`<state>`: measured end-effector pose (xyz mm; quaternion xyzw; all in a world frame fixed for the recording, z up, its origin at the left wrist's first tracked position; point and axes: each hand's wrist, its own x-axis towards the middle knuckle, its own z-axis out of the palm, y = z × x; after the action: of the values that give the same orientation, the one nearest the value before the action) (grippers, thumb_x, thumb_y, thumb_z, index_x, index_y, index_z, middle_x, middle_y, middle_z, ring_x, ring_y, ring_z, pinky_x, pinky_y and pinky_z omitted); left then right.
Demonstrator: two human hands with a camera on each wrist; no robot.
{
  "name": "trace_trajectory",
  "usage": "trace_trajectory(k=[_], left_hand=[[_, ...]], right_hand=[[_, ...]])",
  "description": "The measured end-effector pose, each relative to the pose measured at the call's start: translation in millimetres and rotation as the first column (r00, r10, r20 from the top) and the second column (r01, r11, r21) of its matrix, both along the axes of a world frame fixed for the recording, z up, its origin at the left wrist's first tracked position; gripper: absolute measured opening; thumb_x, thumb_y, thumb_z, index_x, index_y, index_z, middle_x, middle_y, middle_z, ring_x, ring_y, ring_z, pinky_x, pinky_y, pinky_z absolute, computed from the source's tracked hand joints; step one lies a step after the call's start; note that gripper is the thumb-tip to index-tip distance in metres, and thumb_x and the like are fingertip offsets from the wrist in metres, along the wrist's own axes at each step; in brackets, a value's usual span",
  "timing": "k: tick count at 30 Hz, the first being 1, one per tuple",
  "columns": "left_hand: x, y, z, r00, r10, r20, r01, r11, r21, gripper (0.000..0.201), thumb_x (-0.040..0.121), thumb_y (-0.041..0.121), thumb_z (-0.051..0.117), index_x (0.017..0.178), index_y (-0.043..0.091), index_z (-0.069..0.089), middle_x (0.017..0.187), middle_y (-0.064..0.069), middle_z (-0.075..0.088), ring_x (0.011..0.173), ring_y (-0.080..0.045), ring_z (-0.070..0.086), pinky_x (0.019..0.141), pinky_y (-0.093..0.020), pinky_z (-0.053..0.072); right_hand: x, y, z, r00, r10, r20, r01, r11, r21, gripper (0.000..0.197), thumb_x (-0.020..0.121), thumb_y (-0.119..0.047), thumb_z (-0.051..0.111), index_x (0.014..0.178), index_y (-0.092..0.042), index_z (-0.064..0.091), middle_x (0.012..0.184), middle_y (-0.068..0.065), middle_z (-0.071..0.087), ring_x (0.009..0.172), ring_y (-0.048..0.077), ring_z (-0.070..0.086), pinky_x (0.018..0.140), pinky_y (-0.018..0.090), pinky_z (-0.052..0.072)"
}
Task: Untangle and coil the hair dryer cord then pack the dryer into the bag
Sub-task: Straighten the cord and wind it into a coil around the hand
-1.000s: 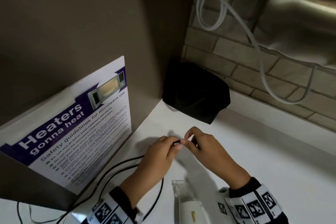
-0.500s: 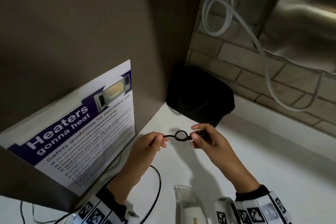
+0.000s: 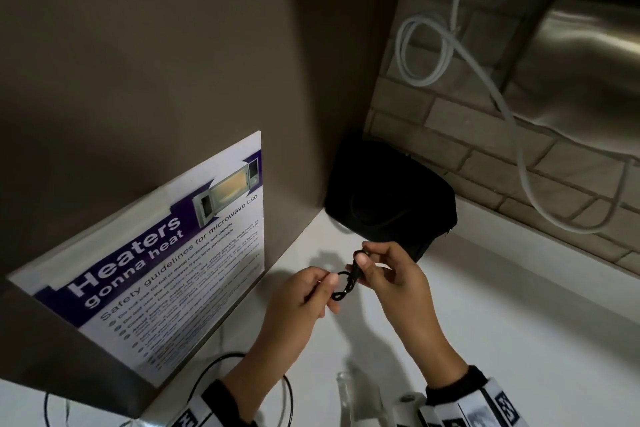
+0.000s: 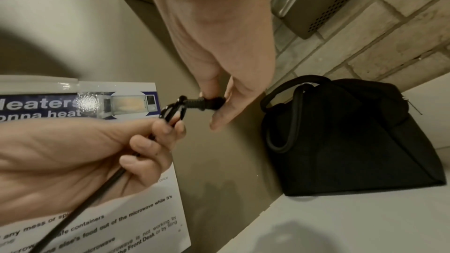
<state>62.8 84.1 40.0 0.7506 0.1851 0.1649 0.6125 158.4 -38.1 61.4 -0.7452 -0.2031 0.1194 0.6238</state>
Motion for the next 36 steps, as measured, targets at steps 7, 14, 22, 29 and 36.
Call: trace_trajectory(k=[7,14,22,29,36], left_hand=[[6.8,-7.8,0.1,0.994,0.002,0.110,-0.011,0.996,0.084,0.020,0.095,0.023,0.053,0.076,0.020,0.048,0.059,0.010,0.058,0.045,-0.002,0.040,0.051,-0.023,0.034],[19.4,-13.4,5.5,0.987,-0.005,0.161,0.002,1.000,0.019,0.022,0.094,0.027,0.053,0.074,0.023,0.048,0.056,0.011,0.046,0.049,-0.004,0.039,0.049,-0.014,0.030],[42.6,-9.7,19.4,0.986,-0.022,0.162,0.025,1.000,-0.014,0.016,0.093,0.020,0.055,0.080,0.011,0.053,0.057,0.008,0.051,0.045,0.000,0.044,0.046,-0.009,0.031],[54.7,-5.8,18.3,0.997,-0.039,0.069,0.052,0.981,-0.189,0.017,0.092,0.024,0.059,0.080,0.012,0.058,0.061,0.005,0.053,0.038,-0.003,0.034,0.041,-0.016,0.030],[55.3,3.4,14.5,0.998,-0.063,0.028,0.067,0.983,-0.170,0.009,0.092,0.021,0.059,0.097,0.014,0.061,0.076,0.000,0.058,0.040,-0.011,0.044,0.042,-0.022,0.039]], right_hand=[[-1.3,4.5,1.5,0.999,0.036,-0.003,-0.036,0.997,-0.066,0.009,0.088,-0.022,0.066,0.087,-0.013,0.068,0.074,0.003,0.072,0.071,0.016,0.072,0.071,0.027,0.059],[0.5,-0.9,2.4,0.999,0.046,-0.024,-0.047,0.997,-0.055,0.021,0.095,-0.027,0.054,0.094,-0.014,0.070,0.083,0.002,0.074,0.079,0.016,0.073,0.075,0.026,0.059],[14.0,-10.6,11.0,0.994,0.046,-0.102,-0.042,0.998,0.047,0.043,0.073,-0.041,0.070,0.111,-0.023,0.065,0.094,0.002,0.073,0.097,0.012,0.069,0.091,0.028,0.050],[25.3,-11.2,3.7,0.999,-0.013,-0.043,0.015,0.998,0.056,0.018,0.085,-0.017,0.069,0.102,-0.014,0.068,0.087,0.004,0.074,0.082,0.014,0.072,0.075,0.023,0.054],[22.3,-7.0,-0.6,0.995,0.000,0.099,0.005,0.999,-0.045,0.010,0.090,-0.019,0.062,0.099,-0.023,0.065,0.083,-0.003,0.073,0.072,0.008,0.071,0.067,0.013,0.051]])
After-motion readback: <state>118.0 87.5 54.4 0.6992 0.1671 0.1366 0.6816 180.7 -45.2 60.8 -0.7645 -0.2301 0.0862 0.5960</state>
